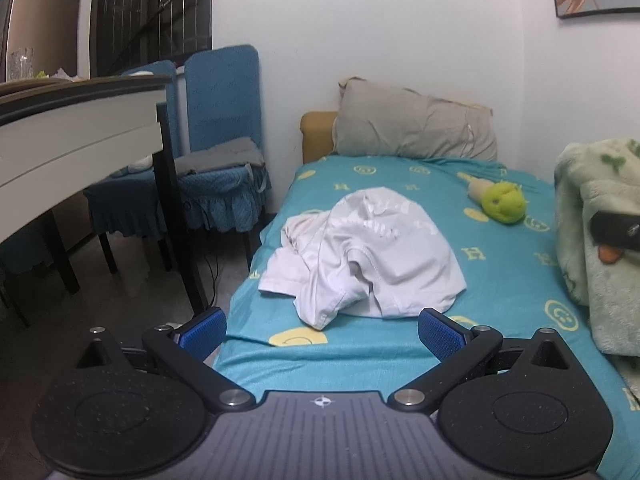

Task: Fold clothes
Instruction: 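Move both grippers toward the crumpled white T-shirt on the bed, then grasp the white T-shirt edge with the left gripper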

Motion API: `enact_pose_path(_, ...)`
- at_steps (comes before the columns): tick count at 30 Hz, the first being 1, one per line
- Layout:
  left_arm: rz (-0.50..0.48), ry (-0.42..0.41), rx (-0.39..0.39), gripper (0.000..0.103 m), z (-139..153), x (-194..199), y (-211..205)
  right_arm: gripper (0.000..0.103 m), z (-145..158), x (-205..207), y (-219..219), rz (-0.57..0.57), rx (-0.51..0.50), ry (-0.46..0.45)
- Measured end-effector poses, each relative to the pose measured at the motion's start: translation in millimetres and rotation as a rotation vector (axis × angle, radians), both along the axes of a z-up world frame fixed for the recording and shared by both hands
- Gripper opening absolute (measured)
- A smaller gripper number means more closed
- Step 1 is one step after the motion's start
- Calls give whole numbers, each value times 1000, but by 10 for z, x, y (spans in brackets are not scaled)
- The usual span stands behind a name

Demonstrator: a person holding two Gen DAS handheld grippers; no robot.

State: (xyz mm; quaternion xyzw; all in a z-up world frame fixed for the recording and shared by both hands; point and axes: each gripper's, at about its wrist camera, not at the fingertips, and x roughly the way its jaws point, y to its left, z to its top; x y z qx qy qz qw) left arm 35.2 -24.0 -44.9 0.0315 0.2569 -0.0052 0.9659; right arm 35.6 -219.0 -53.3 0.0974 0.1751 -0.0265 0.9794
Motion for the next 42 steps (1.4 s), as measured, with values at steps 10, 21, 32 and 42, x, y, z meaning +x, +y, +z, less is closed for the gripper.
enact_pose_path(10, -38, 91, -32, 95, -234, 740, -93, 89, -27, 5, -287, -138, 44, 5)
enact_pose_path(21, -86, 127, -56, 81, -783, 1894, -132, 89, -270, 260, -441, -177, 87, 100)
enact_pose_path(32, -90, 66, -67, 18, -1053, 2112, -43, 89, -669, 881, -297, -141, 38, 226)
enact_pose_path(42, -165, -131, -69, 13, -258, 1284, 56, 89, -623, 805, -309, -152, 52, 208)
